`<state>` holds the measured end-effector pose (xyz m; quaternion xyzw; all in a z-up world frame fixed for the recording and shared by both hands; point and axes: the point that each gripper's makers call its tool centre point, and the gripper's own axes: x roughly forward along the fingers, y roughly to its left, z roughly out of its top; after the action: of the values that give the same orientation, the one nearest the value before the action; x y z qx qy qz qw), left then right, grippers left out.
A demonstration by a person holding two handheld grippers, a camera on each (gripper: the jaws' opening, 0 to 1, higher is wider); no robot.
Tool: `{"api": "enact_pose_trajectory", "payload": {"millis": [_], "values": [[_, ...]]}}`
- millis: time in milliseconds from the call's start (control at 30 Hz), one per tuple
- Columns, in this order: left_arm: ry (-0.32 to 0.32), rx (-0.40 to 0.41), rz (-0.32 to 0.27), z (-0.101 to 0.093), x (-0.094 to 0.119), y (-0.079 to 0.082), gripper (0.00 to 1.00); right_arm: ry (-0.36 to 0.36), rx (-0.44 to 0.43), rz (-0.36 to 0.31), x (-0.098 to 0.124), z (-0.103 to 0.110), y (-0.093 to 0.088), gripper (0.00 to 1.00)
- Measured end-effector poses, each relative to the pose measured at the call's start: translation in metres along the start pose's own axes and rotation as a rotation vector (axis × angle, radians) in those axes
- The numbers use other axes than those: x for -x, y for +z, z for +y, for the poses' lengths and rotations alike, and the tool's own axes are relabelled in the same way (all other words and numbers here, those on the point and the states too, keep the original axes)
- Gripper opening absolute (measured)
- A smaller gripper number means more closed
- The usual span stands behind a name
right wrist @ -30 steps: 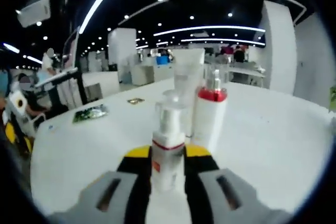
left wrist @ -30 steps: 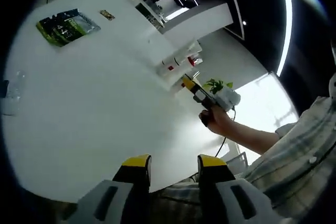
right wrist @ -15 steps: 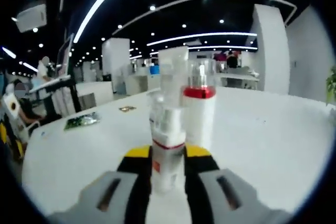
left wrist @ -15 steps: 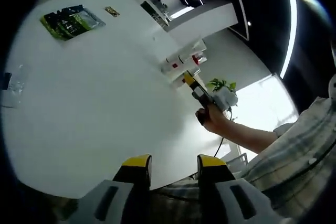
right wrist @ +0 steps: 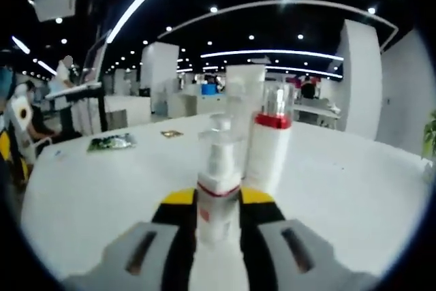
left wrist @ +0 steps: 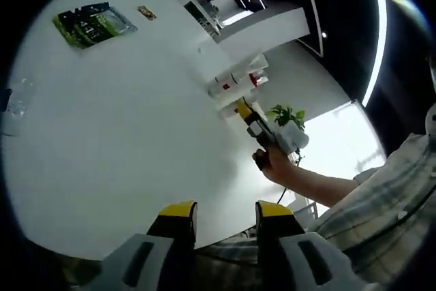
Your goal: Arrange the skincare products in the storage area until every visible bottle or jar stands upright without overlapping.
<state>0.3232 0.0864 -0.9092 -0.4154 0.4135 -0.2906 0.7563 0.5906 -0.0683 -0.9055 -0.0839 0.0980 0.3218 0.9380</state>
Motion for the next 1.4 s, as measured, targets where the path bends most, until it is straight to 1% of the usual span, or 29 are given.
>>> {"api": "enact_pose_trajectory", "payload": {"millis": [300, 500, 733, 900, 1000, 1033, 1067, 1100, 1167, 1233, 1300, 1400], "values": [[0.012, 0.002, -0.007, 0.004, 0.007, 0.000, 0.35, -0.019, 0.004, -0.012, -0.012, -0.008, 0.001, 0.21], [0.023, 0.013, -0.023, 0.005, 0.010, 0.001, 0.34, -0.054, -0.001, -0.011, -0.020, -0.017, 0.002, 0.21], [0.028, 0.017, -0.011, 0.007, 0.008, -0.002, 0.34, -0.073, -0.015, -0.003, -0.024, -0.024, 0.003, 0.22], [0.033, 0.002, 0.011, 0.006, 0.006, -0.003, 0.34, -0.066, -0.018, 0.024, -0.026, -0.026, 0.000, 0.22], [0.032, -0.006, 0.014, 0.005, 0.007, -0.001, 0.34, -0.063, -0.026, 0.050, -0.026, -0.027, -0.003, 0.24], [0.031, -0.011, 0.015, 0.005, 0.007, 0.000, 0.34, -0.070, -0.026, 0.053, -0.025, -0.028, -0.004, 0.27], [0.029, -0.014, 0.011, 0.004, 0.006, 0.000, 0.34, -0.077, -0.035, 0.055, -0.024, -0.028, -0.004, 0.33], [0.025, -0.009, 0.005, 0.004, 0.005, 0.001, 0.34, -0.087, -0.060, 0.061, -0.022, -0.030, -0.005, 0.36], [0.019, -0.004, 0.004, 0.004, 0.003, 0.000, 0.34, -0.094, -0.052, 0.068, -0.017, -0.033, -0.004, 0.33], [0.010, -0.010, 0.017, 0.002, -0.001, -0.002, 0.35, -0.094, -0.066, 0.072, -0.011, -0.032, -0.002, 0.33], [0.004, -0.028, 0.033, 0.000, -0.003, -0.004, 0.35, -0.097, -0.057, 0.076, -0.007, -0.034, -0.002, 0.32], [-0.002, -0.044, 0.032, -0.002, -0.003, -0.002, 0.35, -0.099, -0.054, 0.083, -0.004, -0.038, -0.003, 0.32]]}}
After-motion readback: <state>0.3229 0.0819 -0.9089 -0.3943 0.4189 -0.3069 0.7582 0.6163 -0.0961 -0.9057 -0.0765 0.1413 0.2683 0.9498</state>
